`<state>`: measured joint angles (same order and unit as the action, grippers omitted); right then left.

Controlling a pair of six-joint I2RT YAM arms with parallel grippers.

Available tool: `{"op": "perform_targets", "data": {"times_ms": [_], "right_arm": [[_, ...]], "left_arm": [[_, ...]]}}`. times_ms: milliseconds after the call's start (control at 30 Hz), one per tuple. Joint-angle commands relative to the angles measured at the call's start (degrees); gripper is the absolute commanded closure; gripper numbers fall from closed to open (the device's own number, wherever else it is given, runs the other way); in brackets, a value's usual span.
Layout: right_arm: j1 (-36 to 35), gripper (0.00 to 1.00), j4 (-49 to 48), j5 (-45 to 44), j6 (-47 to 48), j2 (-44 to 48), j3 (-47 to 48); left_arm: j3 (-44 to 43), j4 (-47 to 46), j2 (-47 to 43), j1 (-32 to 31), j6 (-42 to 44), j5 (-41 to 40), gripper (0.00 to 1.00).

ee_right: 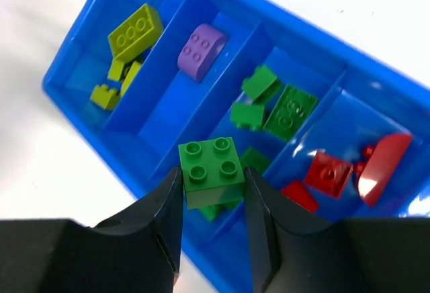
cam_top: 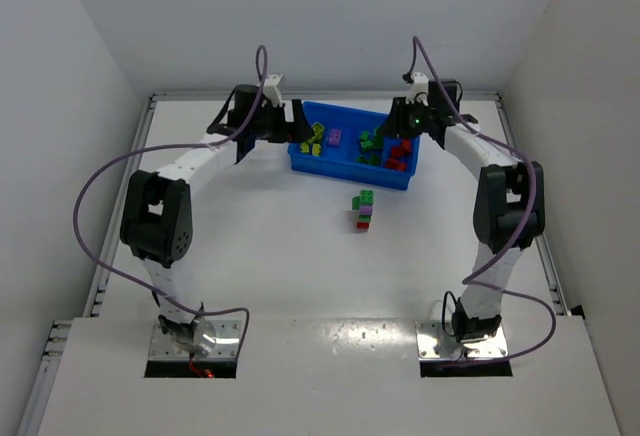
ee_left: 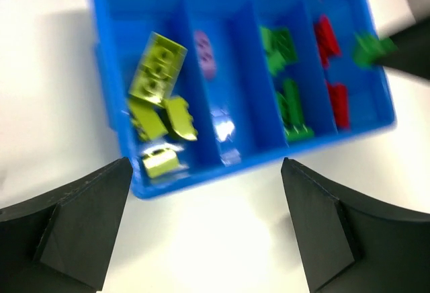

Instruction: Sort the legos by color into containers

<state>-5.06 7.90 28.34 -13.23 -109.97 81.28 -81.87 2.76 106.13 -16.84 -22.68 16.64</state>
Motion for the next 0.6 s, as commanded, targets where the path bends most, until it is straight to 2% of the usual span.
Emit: {"op": "perform_targets", "data": {"times_ms": [0,100,133,200,233,267,400,467,567], "right_arm": [[-1.36,0.9,-1.31,-2.93,1.98,-2.61,5.12],[-2.85,0.86,-1.31,-4.17,3.74,-5.07,6.62],[-3.46,0.73,-0.7,-4.17,4.53,-5.68,8.01],[-4.17,0.53,-0.69,-5.65,5.06,-6.92,8.72],[-4.78,0.38,-0.69,-6.36,5.06,-6.92,9.25],[-5.39,0.33,-0.69,-7.84,5.06,-6.92,9.25],[-5.4,0.19,-0.69,-9.7,5.59,-5.44,9.25],[-4.62,0.16,-0.69,-9.18,4.28,-2.46,8.47],[-2.94,0.14,-0.69,-7.87,1.73,2.46,5.04]], "left_arm": [[2.85,-2.85,-3.64,0.93,3.68,11.02,0.0],[3.38,-0.83,-5.31,0.93,6.86,14.29,0.0],[3.38,-0.14,-5.84,0.93,8.16,14.29,0.0],[3.38,0.65,-6.63,0.93,9.4,16.22,0.0],[3.38,0.66,-7.42,0.93,11.23,17.27,0.0],[3.38,1.88,-8.12,0.93,12.56,20.76,0.0],[2.59,6.71,-9.53,-2.31,20.64,27.54,0.0],[2.59,8.3,-10.33,-4.41,25.02,30.97,0.0],[2.59,11.47,-12.08,-7.14,30.21,31.7,0.0]]}}
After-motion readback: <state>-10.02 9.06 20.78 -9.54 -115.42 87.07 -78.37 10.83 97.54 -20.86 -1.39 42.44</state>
